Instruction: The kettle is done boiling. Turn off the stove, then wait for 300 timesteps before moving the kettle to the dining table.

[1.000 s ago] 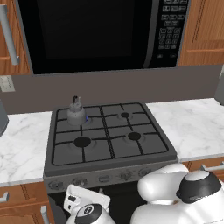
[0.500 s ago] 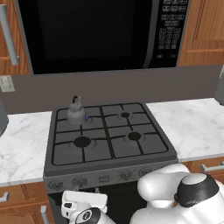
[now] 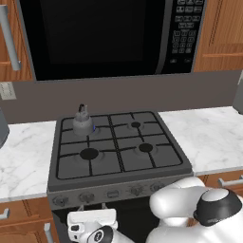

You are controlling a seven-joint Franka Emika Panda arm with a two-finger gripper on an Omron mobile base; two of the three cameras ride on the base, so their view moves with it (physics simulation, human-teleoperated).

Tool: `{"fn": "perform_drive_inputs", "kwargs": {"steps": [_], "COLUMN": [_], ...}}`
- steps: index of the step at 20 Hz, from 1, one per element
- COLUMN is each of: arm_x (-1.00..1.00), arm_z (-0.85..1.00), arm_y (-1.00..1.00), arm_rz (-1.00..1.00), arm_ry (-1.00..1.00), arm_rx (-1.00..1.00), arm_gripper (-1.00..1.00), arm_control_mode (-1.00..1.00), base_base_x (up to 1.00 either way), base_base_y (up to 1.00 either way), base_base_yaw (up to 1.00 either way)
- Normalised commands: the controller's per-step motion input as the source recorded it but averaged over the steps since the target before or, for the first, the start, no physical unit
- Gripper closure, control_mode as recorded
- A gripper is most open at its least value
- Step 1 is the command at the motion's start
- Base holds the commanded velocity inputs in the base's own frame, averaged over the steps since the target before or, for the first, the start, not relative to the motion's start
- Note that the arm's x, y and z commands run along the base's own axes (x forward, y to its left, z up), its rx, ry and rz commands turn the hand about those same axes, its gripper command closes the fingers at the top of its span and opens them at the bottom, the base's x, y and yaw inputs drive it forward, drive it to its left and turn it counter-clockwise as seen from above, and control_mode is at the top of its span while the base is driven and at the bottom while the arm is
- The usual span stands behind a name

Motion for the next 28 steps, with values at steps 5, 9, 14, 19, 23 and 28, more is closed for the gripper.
{"fn": "perform_drive_inputs", "kwargs": {"steps": [5, 9, 14, 19, 23, 28], "arm_x": [0.01, 0.14, 0.23, 0.22, 0.01, 0.00], "arm_z": [0.00, -0.02, -0.03, -0.10, -0.24, -0.20], "arm_y": [-0.09, -0.08, -0.04, 0.00, 0.04, 0.04], "arm_rz": [0.07, 0.04, 0.00, 0.00, 0.01, 0.01], "arm_ry": [0.00, 0.01, 0.01, 0.02, 0.00, 0.00], "arm_rx": [0.00, 0.00, 0.00, 0.00, 0.00, 0.00], "arm_gripper": [-1.00, -1.00, -1.00, -1.00, -1.00, -1.00], "arm_control_mode": [-1.00, -1.00, -1.00, -1.00, -1.00, -1.00], "base_base_x": [0.00, 0.00, 0.00, 0.00, 0.00, 0.00], "base_base_y": [0.00, 0.00, 0.00, 0.00, 0.00, 0.00], "base_base_yaw": [0.00, 0.00, 0.00, 0.00, 0.00, 0.00]}}
